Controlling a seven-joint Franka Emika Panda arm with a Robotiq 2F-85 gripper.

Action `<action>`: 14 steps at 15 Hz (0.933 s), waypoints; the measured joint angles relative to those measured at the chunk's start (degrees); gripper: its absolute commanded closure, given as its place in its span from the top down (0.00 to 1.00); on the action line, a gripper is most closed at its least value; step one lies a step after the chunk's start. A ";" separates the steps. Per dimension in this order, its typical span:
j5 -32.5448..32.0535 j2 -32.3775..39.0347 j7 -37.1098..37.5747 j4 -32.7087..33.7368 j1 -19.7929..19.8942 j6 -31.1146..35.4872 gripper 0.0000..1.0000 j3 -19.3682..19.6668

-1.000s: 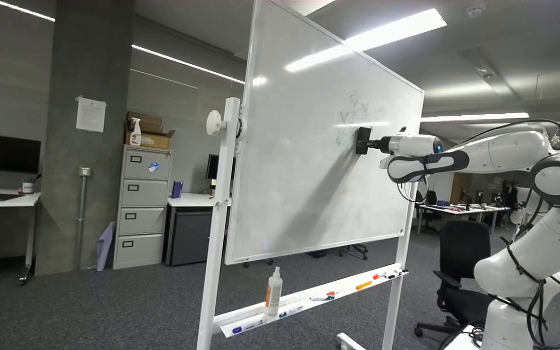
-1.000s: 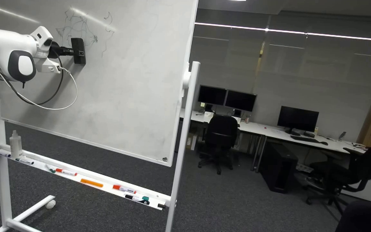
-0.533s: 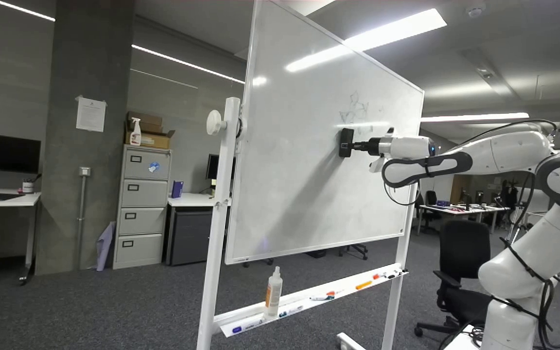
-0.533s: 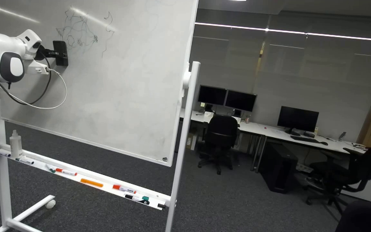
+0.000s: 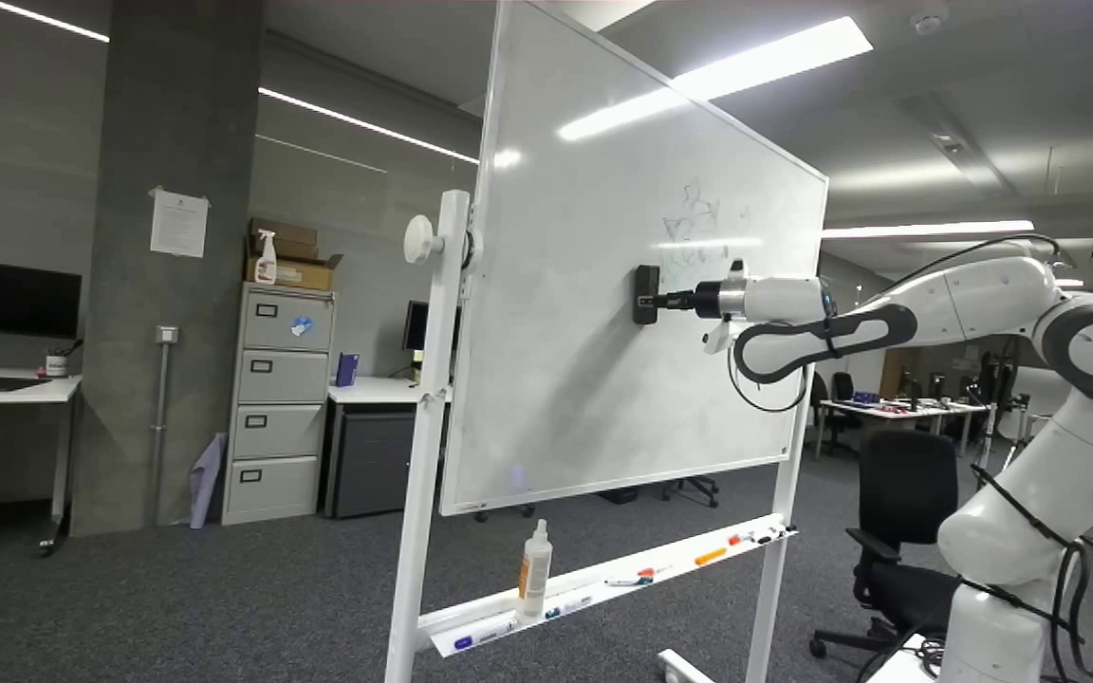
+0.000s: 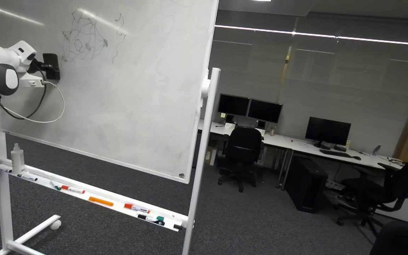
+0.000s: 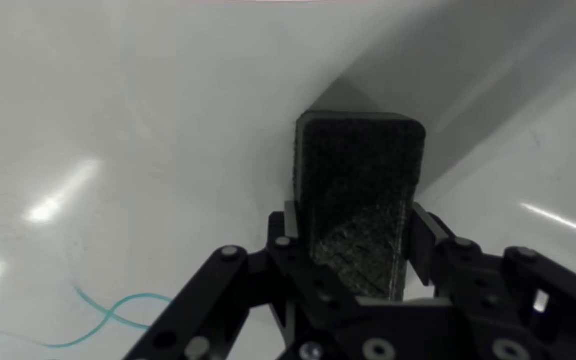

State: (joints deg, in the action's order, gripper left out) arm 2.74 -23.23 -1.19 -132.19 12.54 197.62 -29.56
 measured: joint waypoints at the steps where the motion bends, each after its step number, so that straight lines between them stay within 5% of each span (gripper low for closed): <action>1: 0.00 -0.15 -0.28 0.01 0.61 -0.14 0.30 -0.39; 9: 0.15 -3.26 -0.40 0.01 5.98 -3.84 0.30 -1.46; 14: 0.65 -5.13 0.15 -0.30 8.08 -5.01 0.30 1.72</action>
State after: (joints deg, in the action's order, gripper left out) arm 3.39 -28.36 -1.04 -132.49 20.62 192.60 -27.84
